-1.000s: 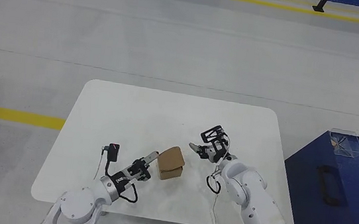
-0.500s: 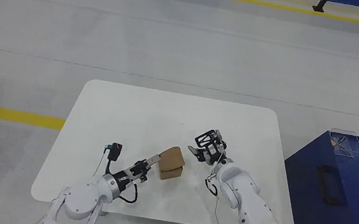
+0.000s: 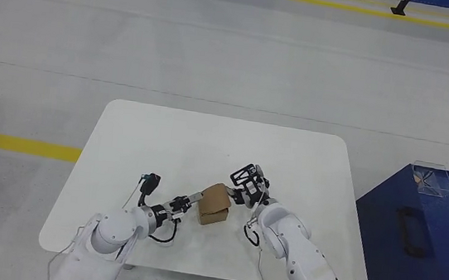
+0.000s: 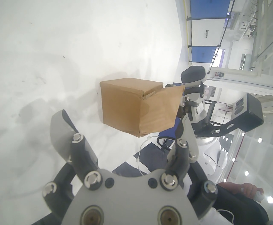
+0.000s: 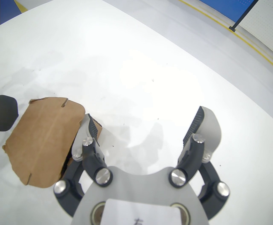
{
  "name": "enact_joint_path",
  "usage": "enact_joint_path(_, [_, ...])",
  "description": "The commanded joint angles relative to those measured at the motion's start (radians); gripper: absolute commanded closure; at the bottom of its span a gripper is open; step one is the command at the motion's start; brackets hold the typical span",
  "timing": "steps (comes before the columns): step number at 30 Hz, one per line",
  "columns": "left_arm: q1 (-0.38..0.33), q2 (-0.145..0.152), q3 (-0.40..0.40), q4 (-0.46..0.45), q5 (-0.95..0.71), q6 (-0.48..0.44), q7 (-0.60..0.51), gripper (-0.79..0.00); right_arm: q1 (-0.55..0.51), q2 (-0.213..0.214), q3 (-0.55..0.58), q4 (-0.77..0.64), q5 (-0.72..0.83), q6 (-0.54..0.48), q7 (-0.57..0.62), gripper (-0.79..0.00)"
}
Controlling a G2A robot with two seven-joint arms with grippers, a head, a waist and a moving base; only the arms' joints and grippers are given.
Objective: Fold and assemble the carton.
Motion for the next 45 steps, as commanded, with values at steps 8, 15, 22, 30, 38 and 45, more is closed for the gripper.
enact_joint_path(8, [-0.037, -0.001, 0.011, 0.088, -0.08, -0.037, 0.008, -0.471, 0.029, -0.012, -0.02, 0.044, 0.01, -0.013, 0.003, -0.785])
enact_joint_path(15, [-0.038, 0.001, 0.022, 0.105, -0.096, -0.064, 0.026, -0.409, 0.042, -0.017, -0.015, 0.053, 0.008, 0.01, 0.003, -0.785])
enact_joint_path(22, [-0.015, 0.006, 0.031, 0.083, -0.099, -0.087, 0.04, -0.456, 0.042, -0.015, 0.033, 0.043, 0.044, 0.027, 0.014, -0.785])
enact_joint_path(30, [0.045, 0.015, 0.027, 0.022, -0.102, -0.112, 0.058, -0.394, -0.003, -0.009, 0.033, -0.014, 0.013, -0.02, 0.003, -0.785])
enact_joint_path(38, [0.038, 0.015, 0.055, 0.047, -0.118, -0.121, 0.073, -0.382, -0.022, -0.011, 0.029, -0.032, 0.005, -0.027, 0.009, -0.785])
enact_joint_path(45, [0.037, 0.018, 0.065, 0.05, -0.125, -0.127, 0.08, -0.385, -0.02, -0.015, 0.016, -0.021, 0.003, -0.042, 0.012, -0.785])
